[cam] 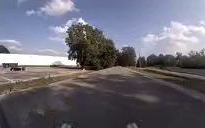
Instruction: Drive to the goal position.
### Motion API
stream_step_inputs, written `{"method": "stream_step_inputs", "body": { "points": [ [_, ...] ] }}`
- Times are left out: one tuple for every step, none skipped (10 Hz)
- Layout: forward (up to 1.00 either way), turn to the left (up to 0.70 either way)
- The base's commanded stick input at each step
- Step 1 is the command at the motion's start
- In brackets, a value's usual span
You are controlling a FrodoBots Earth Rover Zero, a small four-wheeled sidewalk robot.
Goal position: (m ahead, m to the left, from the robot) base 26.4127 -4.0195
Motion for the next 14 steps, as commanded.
{"method": "stream_step_inputs", "body": {
  "points": [
    [0.70,0.00],
    [0.70,0.00],
    [0.70,0.00],
    [0.70,0.00],
    [0.70,0.00],
    [0.70,0.00],
    [0.70,0.00],
    [0.70,0.00],
    [0.70,0.00],
    [0.70,-0.11],
    [0.70,-0.28],
    [0.70,0.00],
    [0.70,0.00],
    [0.70,0.00]
  ]
}}
